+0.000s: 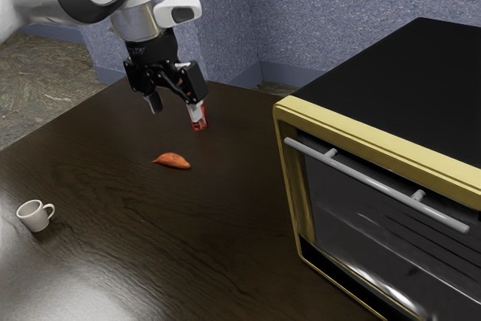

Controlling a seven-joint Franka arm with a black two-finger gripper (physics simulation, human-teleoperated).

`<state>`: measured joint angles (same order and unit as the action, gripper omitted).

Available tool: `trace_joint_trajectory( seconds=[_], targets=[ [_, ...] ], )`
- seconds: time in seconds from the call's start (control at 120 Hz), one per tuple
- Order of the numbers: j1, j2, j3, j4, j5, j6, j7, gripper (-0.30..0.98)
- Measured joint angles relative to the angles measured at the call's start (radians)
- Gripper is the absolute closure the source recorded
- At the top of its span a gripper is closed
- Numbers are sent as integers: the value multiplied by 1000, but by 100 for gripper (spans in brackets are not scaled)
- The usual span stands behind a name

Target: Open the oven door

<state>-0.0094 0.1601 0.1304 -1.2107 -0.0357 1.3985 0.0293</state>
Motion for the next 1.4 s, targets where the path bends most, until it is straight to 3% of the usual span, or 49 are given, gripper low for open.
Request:
trace_joint_trajectory(
  seconds=[0.15,0.217,0.267,0.325,0.35,0.4,0.483,0.683,0.9,1.4],
  targets=[
    [1,1,4,0,-11,-6,4,0],
    [36,-107,-8,98,-39,-20,41,0],
    [162,-201,-130,116,-89,-40,141,0],
    [263,-243,-309,94,-98,-64,241,0],
    [227,-283,-390,31,-98,-47,288,0],
    [53,-455,-504,-257,-105,63,395,1],
    [-56,-587,-582,-496,-110,241,567,0],
    [-81,-489,-642,-451,-100,445,893,0],
    [-79,-438,-586,-509,-68,515,1147,0],
    [-80,-303,-589,-487,0,585,1458,-3]
  ],
)
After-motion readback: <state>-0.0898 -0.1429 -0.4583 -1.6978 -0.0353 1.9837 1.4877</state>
